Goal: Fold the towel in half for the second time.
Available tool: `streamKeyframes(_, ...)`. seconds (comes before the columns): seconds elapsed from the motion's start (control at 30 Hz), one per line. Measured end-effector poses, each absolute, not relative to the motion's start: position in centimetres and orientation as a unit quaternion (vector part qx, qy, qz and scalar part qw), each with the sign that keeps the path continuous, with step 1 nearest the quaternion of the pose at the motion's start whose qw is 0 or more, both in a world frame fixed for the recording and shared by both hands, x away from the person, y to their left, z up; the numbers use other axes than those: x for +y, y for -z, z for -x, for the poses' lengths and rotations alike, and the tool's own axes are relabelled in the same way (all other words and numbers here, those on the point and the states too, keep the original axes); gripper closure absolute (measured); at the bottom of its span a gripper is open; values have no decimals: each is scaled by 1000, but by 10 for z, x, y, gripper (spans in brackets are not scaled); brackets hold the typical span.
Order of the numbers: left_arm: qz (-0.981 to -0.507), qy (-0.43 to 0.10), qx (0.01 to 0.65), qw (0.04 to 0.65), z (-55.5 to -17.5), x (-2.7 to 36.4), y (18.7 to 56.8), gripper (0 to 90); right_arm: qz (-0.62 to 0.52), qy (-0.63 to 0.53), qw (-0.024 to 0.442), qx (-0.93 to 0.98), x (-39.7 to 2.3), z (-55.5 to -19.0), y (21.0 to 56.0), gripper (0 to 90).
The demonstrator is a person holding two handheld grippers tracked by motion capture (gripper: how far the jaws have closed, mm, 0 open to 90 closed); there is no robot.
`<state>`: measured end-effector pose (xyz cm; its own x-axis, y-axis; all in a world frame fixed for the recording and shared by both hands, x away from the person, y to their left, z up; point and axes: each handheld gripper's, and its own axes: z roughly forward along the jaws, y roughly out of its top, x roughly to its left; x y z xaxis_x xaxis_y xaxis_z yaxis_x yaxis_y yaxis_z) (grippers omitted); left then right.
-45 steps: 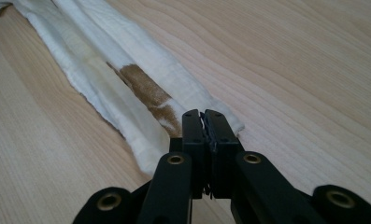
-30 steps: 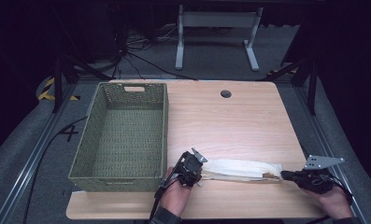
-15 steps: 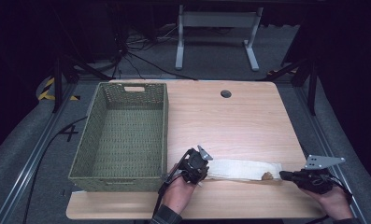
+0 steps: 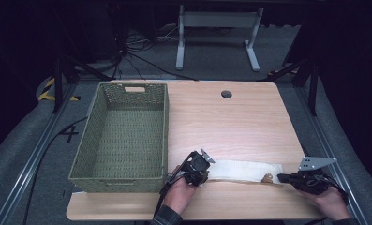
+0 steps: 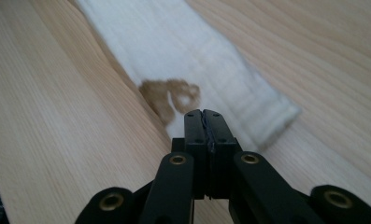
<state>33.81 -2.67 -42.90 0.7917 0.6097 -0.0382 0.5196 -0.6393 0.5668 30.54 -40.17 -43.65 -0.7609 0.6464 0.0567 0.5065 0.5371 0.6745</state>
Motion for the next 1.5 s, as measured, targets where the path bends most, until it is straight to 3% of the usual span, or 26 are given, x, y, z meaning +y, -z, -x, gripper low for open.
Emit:
streamKeyframes(0.37,-903,-84,287,309,-371,-51,417,857,-303,-368,73,876,-357,-316,441,896)
streamKeyframes(0.7,-922,-57,244,294,-399,-79,438,869,-282,-354,60,889,-330,-322,452,898)
streamKeyframes(1.5,-936,-51,226,265,-371,-64,442,875,-285,-341,89,891,-324,-347,452,899)
